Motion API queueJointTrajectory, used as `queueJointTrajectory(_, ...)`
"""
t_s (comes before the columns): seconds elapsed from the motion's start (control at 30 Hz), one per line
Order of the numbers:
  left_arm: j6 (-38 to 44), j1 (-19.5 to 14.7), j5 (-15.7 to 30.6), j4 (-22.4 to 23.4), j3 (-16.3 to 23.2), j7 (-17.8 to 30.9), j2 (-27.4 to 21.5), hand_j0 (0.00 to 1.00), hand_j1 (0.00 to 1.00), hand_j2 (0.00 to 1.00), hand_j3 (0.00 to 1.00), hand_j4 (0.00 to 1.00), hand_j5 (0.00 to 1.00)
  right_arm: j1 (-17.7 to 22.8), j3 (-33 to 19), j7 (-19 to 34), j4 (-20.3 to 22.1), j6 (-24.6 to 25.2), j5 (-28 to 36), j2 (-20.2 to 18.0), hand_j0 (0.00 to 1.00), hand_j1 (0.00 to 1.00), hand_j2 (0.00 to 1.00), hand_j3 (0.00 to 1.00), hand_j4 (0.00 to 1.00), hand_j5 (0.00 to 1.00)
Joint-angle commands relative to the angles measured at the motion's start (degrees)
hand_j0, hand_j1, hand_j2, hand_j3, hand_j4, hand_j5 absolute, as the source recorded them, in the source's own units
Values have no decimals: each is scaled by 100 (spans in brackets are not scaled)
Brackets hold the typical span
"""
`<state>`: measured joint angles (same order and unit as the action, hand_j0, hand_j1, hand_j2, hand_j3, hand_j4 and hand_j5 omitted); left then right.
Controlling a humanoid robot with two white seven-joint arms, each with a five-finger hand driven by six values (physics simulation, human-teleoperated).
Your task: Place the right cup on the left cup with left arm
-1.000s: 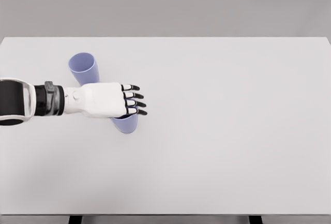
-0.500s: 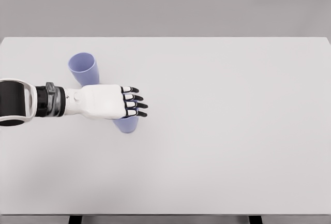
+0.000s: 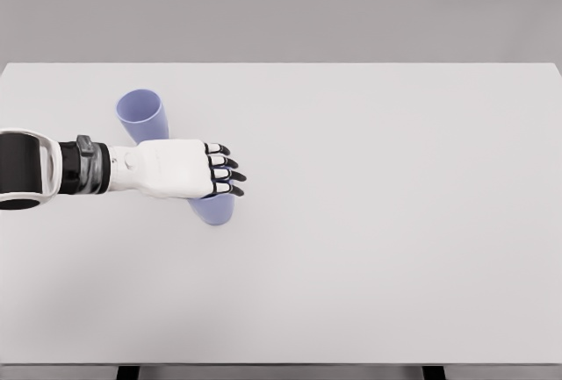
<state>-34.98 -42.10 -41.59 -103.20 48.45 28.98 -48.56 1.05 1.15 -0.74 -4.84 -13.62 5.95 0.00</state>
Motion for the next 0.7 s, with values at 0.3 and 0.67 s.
queueJointTrajectory(0.3, -2, -35, 20, 1, -11, 11, -4, 76, 76, 76, 76, 76, 76, 0, -1, -5, 1, 0, 2, 0, 100, 100, 100, 100, 100, 100)
queueJointTrajectory(0.67, -2, -105, 55, 1, -29, 2, -4, 73, 73, 73, 73, 73, 73, 0, -1, 4, 1, 0, 2, 0, 100, 100, 100, 100, 100, 100)
